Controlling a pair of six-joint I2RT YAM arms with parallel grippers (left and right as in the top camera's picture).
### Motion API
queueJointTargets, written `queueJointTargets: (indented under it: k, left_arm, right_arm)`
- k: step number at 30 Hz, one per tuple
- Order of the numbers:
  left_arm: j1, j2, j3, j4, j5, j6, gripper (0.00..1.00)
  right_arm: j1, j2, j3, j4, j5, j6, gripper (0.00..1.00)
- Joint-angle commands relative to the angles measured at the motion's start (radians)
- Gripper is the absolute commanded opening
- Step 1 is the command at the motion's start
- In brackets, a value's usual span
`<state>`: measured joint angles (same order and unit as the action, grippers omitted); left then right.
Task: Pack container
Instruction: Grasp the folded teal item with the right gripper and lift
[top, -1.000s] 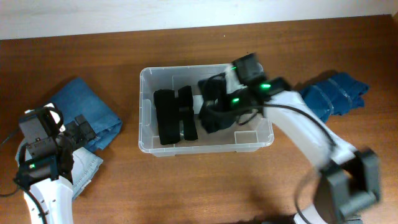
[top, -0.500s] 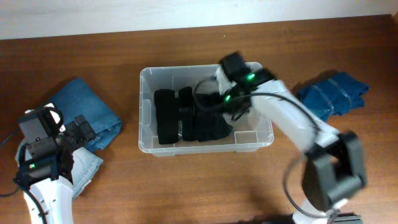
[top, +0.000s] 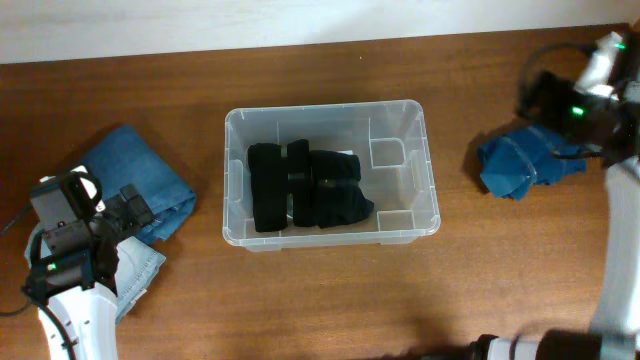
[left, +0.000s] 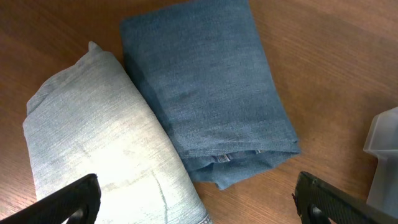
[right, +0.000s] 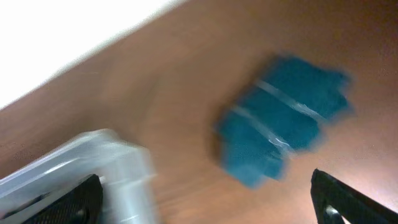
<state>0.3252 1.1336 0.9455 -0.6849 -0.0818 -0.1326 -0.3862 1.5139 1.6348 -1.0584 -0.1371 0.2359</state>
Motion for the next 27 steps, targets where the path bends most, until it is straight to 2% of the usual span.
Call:
queueJointTargets:
  k: [1, 4, 9, 14, 20, 21, 23, 24, 25, 26, 27]
  left_arm:
    - [0.005, 0.0, 0.019, 0.003, 0.008, -0.01, 0.99]
    - [0.005, 0.0, 0.019, 0.002, 0.008, -0.01, 0.99]
    - [0.005, 0.0, 0.019, 0.003, 0.008, -0.01, 1.0]
    - [0.005, 0.0, 0.019, 0.003, 0.011, -0.01, 0.99]
    - [0.005, 0.0, 0.019, 0.003, 0.029, -0.01, 0.99]
    - [0.005, 0.0, 0.019, 0.003, 0.037, -0.01, 0.99]
    - [0.005, 0.0, 0.019, 0.003, 0.041, -0.01, 0.99]
    - [0.005, 0.0, 0.019, 0.003, 0.041, -0.01, 0.99]
    - [0.005, 0.0, 0.019, 0.003, 0.041, -0.01, 0.99]
    - [0.005, 0.0, 0.019, 0.003, 0.041, -0.009, 0.99]
    - [0.005, 0.0, 0.019, 0.003, 0.041, -0.009, 0.99]
  right_arm:
    - [-0.182, 0.111, -0.134, 0.039, -0.139, -0.014, 0.98]
    - [-0.28, 0.191, -0.237, 0.126, -0.253, -0.046, 0.98]
    - [-0.364, 0.304, -0.359, 0.311, -0.368, -0.049, 0.98]
    - [-0.356, 0.41, -0.391, 0.459, -0.435, -0.049, 0.98]
    - [-0.312, 0.524, -0.391, 0.548, -0.458, -0.04, 0.98]
    - [-0.305, 0.539, -0.391, 0.555, -0.458, -0.04, 0.92]
    - [-0.294, 0.554, -0.391, 0.558, -0.458, -0.041, 0.69]
    - [-0.291, 0.554, -0.391, 0.558, -0.458, -0.041, 0.45]
    - [-0.288, 0.552, -0.391, 0.557, -0.461, -0.041, 0.25]
    - [-0.288, 0.545, -0.39, 0.554, -0.475, -0.042, 0.15]
    - [-0.288, 0.537, -0.389, 0.553, -0.493, -0.042, 0.1]
